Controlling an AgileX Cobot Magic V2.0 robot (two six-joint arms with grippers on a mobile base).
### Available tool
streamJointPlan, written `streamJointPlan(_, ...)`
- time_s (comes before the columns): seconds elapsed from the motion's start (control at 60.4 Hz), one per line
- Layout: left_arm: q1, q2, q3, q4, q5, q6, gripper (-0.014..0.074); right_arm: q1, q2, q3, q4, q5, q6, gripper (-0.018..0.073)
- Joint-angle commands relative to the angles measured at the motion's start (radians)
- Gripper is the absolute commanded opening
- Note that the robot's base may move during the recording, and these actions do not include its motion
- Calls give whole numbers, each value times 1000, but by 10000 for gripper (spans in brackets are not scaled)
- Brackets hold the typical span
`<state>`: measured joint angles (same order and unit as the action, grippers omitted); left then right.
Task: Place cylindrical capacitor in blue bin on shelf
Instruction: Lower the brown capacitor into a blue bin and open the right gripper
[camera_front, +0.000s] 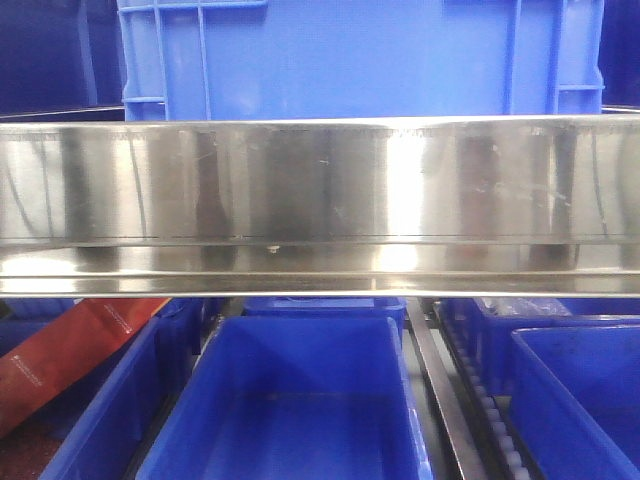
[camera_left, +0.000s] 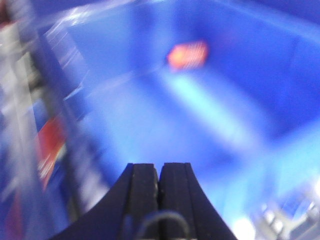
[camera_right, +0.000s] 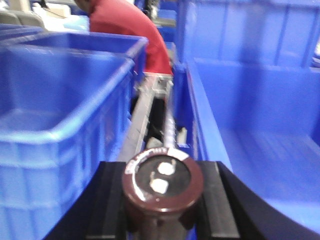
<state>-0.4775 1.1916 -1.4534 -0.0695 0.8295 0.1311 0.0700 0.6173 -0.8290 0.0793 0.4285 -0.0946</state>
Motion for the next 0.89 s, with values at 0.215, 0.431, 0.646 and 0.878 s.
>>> streamJointPlan(0.215, 63, -380, 327, -15, -63, -7, -111, 72, 185, -230, 66, 5, -2, -151)
streamJointPlan(0.431, 93, -534, 433, -5, -70, -7, -111, 244, 442, -490, 66, 90, -23, -151)
streamJointPlan(0.646, 100, -568, 447, -7, -34, -7, -111, 345, 739, -766, 64, 216, -53, -151)
streamJointPlan(0.878, 100, -568, 447, -29, -32, -7, -111, 352, 1023, -1026, 66, 417, -53, -151)
